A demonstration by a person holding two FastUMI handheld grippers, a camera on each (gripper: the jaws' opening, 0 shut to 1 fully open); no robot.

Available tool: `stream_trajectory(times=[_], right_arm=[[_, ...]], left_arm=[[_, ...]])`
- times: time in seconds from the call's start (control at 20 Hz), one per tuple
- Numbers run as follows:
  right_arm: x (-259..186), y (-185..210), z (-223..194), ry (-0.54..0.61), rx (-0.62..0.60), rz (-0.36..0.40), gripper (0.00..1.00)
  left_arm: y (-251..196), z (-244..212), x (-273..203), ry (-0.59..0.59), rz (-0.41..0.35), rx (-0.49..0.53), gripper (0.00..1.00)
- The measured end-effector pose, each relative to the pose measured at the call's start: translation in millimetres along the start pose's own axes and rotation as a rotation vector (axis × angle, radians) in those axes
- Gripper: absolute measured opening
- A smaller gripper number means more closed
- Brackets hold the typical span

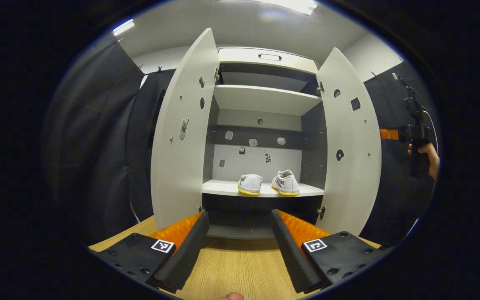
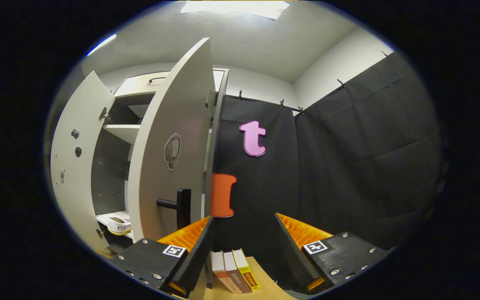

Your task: Grab one shoe with the right hand and put it into the shoe cabinet, grab the other shoe with the left hand and put it into the shoe cabinet; then close the right door with the right hand and the left door with the left hand.

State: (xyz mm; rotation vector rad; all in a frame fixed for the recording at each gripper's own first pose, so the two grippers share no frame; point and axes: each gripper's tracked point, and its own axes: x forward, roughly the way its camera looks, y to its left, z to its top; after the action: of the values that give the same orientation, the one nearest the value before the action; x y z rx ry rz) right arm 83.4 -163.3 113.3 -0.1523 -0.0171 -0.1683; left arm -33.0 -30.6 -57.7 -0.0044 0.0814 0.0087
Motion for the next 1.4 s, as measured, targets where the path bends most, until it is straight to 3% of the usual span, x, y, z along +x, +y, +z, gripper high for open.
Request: stream_trajectory(times=[0.55,0.6,0.65,0.85,1.1,1.15,1.2,1.4], right_arm=[[5.0,105.0,0.4,0.004,0.046,0.179,0.87],[8.7,117.0,-0.1,0.001,0.045,0.194,0.94],[12.8,128.5,-0.8,0.0,0.046,0.209,0.87],[31.9,171.7,-10.7,0.014,0.051,0.258,0.9],[25.3,169.8,-2.4,-0.001,0.079,0.26,0.93],[21.8,166.3,0.2,-0.002,0.077,0.258,0.97],[16.3,163.9,3.9,-0.005,0.077,0.257,0.93],[-14.0,154.0,7.3,-0.002,0.106,0.252,0.93]], left_arm=[[23.7,1.0,-9.7,-0.002,0.033,0.006,0.97],[26.6,0.0,-10.5,0.001,0.037,0.005,0.94],[28.0,-0.2,-12.1,0.005,0.04,0.002,0.97],[39.5,-0.2,-14.6,0.01,0.063,-0.003,0.97],[51.1,-0.6,-19.1,0.01,0.094,-0.008,0.97],[51.6,-0.3,-19.8,0.009,0.097,-0.008,0.97],[52.2,0.2,-19.9,0.008,0.099,-0.008,0.97],[47.0,2.7,-15.8,0.006,0.083,-0.017,0.94]])
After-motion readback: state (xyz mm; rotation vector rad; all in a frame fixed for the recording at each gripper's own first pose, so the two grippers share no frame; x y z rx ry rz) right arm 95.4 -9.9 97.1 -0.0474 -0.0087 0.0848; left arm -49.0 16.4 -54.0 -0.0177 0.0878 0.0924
